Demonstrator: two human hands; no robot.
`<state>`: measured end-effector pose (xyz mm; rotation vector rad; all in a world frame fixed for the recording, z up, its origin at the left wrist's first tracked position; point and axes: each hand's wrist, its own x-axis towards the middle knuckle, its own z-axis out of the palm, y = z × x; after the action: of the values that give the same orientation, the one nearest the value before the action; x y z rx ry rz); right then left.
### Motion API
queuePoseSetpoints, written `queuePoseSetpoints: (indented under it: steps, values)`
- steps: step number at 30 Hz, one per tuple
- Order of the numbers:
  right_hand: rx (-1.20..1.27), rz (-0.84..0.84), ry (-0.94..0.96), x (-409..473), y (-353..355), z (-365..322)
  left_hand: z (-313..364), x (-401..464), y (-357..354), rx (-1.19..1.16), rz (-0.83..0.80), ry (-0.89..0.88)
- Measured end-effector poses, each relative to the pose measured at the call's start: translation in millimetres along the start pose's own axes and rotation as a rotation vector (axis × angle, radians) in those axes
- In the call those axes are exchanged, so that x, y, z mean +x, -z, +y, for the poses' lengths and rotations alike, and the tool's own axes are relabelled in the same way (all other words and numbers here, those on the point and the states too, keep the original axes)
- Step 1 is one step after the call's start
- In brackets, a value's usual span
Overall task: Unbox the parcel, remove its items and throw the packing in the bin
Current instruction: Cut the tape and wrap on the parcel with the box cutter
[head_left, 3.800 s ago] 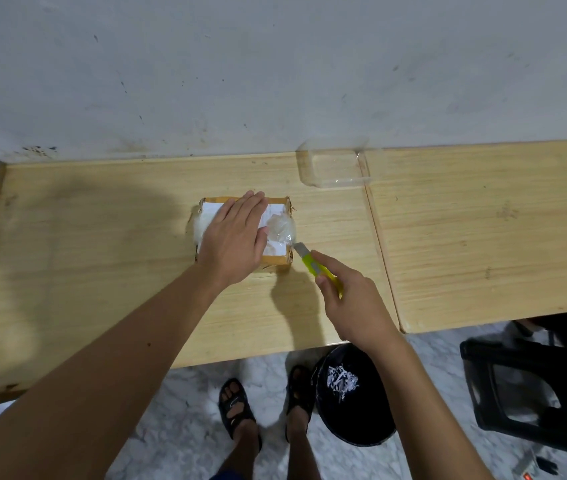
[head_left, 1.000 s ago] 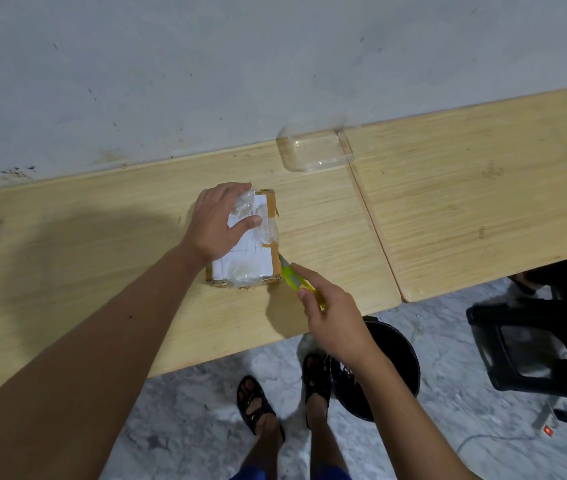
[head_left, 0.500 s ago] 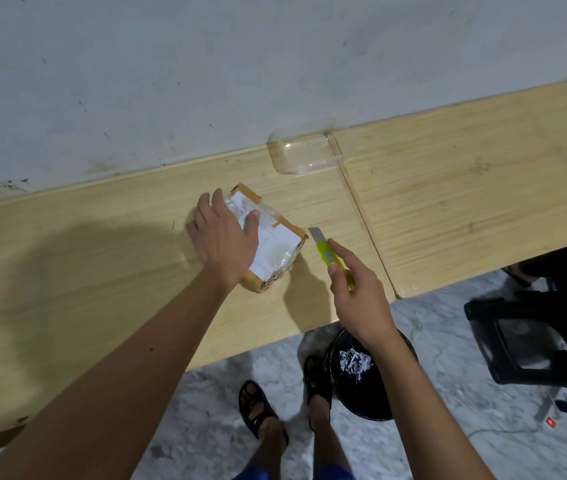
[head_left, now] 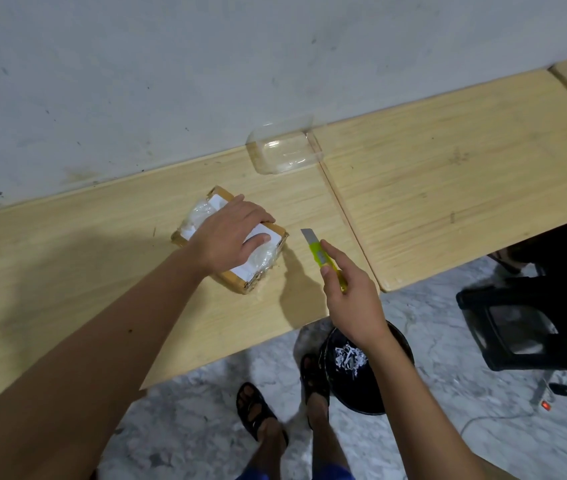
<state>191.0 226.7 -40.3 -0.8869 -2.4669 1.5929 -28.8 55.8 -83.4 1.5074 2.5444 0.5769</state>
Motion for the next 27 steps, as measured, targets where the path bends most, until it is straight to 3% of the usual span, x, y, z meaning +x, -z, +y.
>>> queuePoseSetpoints:
  steps: [2, 7, 27]
  values:
    - [0.000, 0.001, -0.002, -1, -1, 0, 5, 0, -1, -0.025, 0.070, 0.077]
    - [-0.008, 0.024, 0.023, 1, -3, -4, 19, -1, -2, -0.039, 0.206, 0.477]
    - [-0.063, -0.091, 0.067, 39, -22, -10, 25, -4, -6, -0.134, 0.326, 0.501]
